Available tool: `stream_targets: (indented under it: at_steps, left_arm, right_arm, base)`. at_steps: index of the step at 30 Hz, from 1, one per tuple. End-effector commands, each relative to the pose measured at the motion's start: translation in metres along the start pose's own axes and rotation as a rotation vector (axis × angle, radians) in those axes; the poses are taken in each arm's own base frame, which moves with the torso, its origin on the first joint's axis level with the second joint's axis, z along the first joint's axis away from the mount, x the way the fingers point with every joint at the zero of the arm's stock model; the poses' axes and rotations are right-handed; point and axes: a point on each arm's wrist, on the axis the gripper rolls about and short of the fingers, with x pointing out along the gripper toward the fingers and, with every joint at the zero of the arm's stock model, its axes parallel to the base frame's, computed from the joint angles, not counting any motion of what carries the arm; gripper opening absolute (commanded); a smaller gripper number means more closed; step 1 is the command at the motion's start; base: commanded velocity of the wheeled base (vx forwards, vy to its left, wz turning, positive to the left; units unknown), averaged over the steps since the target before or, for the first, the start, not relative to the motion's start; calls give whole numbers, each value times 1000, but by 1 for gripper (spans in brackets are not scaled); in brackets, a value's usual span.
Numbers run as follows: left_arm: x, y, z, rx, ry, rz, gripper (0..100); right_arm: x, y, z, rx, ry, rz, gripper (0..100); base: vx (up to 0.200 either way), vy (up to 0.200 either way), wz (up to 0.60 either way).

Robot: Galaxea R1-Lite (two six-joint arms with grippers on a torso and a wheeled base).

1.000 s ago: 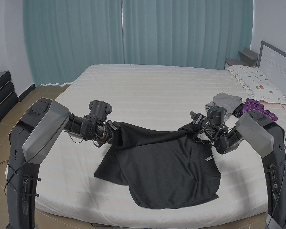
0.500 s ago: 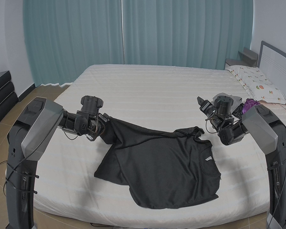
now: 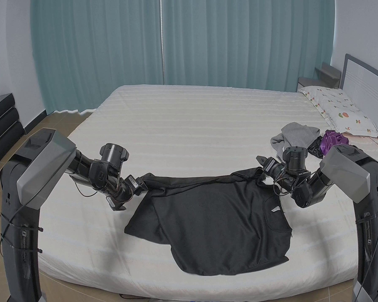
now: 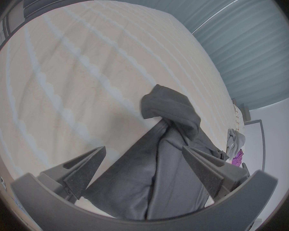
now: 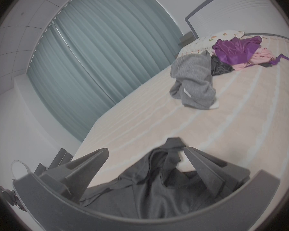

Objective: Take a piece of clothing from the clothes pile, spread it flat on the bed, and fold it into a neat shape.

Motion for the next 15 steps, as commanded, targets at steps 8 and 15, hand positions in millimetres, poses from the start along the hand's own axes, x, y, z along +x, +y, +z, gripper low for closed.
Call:
stream_targets:
  at_steps: [8,15]
  left_arm:
    - [-36,16,-10,-217,-88,-102,100]
    - [-36,35,-29,-241,-147,-116,100]
  right_arm:
    - [-4,4,-13,139,110,-50,100]
    - [14,9,-15,141,142,-74,100]
  base:
    - [0,0,0]
    - [0,0,0]
